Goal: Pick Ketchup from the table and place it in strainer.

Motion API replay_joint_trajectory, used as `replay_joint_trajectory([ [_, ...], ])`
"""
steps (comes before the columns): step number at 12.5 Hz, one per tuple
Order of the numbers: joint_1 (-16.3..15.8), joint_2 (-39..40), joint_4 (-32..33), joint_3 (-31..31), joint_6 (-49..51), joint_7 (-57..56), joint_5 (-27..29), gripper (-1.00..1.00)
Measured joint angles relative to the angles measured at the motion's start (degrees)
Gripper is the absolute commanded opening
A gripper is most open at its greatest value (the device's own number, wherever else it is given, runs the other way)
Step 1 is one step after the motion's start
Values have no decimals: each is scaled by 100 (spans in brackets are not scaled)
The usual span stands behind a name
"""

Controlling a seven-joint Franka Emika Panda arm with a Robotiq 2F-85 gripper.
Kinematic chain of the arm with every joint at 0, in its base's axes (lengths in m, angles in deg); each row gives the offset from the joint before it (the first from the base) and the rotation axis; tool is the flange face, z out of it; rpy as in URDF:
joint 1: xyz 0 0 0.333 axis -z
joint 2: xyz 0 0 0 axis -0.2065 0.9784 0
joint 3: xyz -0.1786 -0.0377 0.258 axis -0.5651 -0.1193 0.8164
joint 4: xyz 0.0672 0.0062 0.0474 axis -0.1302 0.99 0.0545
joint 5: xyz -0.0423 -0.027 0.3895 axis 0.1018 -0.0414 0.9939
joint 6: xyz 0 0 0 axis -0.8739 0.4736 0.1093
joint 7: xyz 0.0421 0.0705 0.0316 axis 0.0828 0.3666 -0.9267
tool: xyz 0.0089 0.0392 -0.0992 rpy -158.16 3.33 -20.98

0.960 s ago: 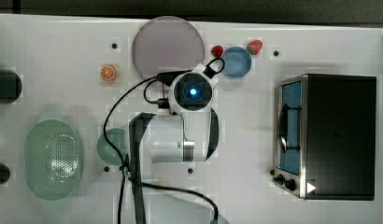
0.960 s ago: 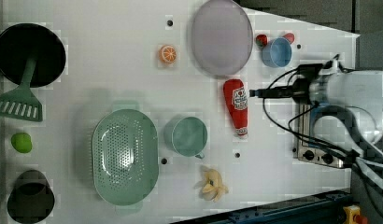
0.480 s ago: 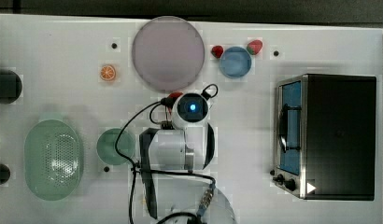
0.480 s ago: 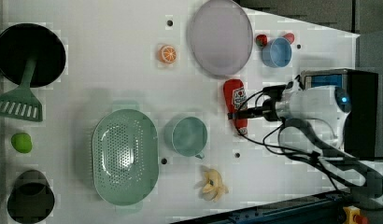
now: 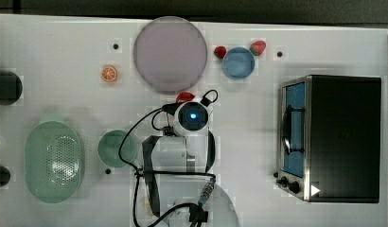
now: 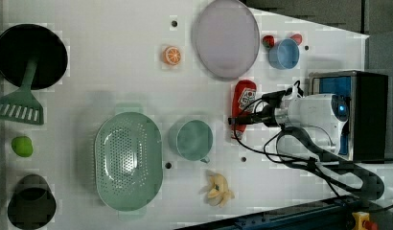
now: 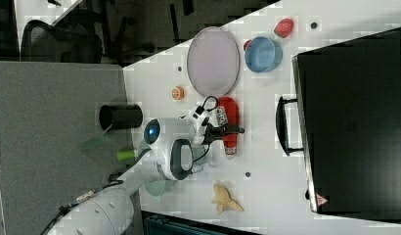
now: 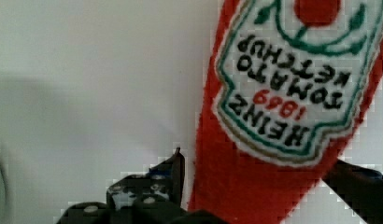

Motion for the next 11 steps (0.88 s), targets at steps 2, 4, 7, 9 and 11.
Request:
replay_joint_trajectory([
  [2, 15, -48, -22, -3, -17, -8, 0, 92],
  [4, 3, -62, -22, -17, -50, -11, 0, 43],
  [7, -36, -67, -56, -31, -62, -14, -8, 23],
  [9, -44, -131, -45, -18, -11, -14, -7, 23],
  [11, -55, -470, 34, -23, 464, 0, -2, 23],
])
